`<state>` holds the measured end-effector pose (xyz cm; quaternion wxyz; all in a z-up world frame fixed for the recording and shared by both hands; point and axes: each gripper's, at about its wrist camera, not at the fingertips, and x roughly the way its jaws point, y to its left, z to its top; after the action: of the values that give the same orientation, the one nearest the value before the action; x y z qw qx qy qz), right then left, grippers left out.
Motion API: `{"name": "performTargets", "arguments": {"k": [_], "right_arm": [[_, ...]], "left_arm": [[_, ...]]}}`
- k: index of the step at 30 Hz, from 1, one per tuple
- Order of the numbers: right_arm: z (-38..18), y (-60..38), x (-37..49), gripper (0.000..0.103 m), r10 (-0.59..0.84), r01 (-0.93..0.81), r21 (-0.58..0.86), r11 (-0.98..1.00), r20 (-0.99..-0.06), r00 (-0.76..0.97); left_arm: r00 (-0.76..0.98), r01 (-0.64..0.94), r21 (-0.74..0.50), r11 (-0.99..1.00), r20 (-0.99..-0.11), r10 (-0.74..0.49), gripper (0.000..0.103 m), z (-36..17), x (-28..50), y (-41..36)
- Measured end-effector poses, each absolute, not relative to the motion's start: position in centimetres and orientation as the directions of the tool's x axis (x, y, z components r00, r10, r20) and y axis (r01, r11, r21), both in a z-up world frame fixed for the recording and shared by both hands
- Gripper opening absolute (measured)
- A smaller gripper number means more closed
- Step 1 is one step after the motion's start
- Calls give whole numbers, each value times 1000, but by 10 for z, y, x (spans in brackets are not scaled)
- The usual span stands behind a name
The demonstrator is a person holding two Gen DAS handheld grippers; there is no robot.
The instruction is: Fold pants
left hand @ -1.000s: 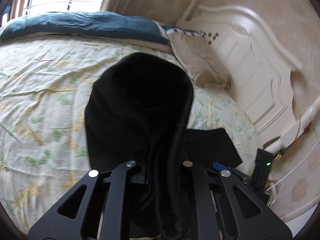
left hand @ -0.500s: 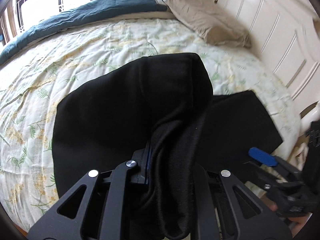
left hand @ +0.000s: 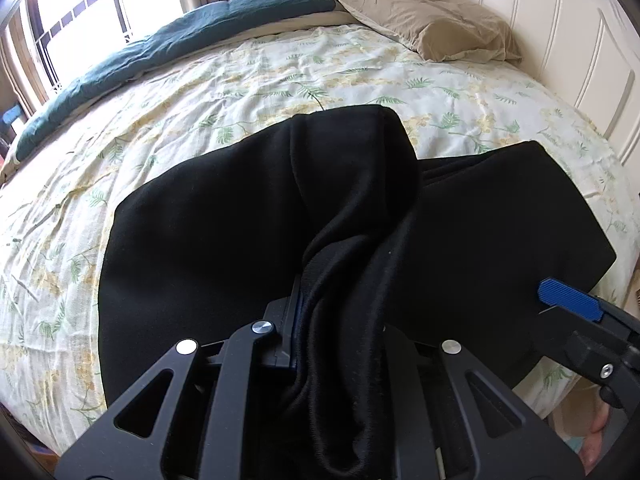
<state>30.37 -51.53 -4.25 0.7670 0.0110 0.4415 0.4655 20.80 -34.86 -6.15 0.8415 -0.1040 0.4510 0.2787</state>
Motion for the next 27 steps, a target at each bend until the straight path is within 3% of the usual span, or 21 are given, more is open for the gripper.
{"name": "performTargets", "arguments": {"k": [7, 9, 10, 12, 13, 16, 21, 27], "right_arm": [[-43, -517, 307, 85, 729, -700, 442, 562, -664, 166], [-43, -517, 307, 85, 732, -696, 449, 561, -662, 162], [-43, -518, 308, 85, 735, -693, 456, 559, -660, 159], [-43, -520, 309, 85, 741, -687, 471, 554, -654, 149], [-44, -521, 310, 85, 745, -682, 480, 551, -652, 144], [-44, -522, 312, 85, 754, -672, 503, 544, -644, 128], [-45, -526, 317, 85, 766, -658, 535, 530, -634, 102], [-45, -527, 320, 85, 769, -641, 552, 533, -633, 94]], "left_arm": [[433, -561, 86, 823, -817, 380, 15, -61, 210, -349], [455, -555, 66, 829, -810, 369, 35, -58, 209, -351], [461, -560, 65, 826, -804, 375, 40, -56, 207, -352], [458, -579, 102, 809, -780, 426, 67, -52, 204, -357], [467, -578, 111, 809, -767, 439, 70, -49, 202, -360], [496, -559, 83, 825, -764, 413, 74, -42, 195, -367], [557, -560, -21, 828, -750, 357, 90, -22, 171, -369], [541, -624, 5, 782, -720, 436, 92, 0, 138, -354]]}}
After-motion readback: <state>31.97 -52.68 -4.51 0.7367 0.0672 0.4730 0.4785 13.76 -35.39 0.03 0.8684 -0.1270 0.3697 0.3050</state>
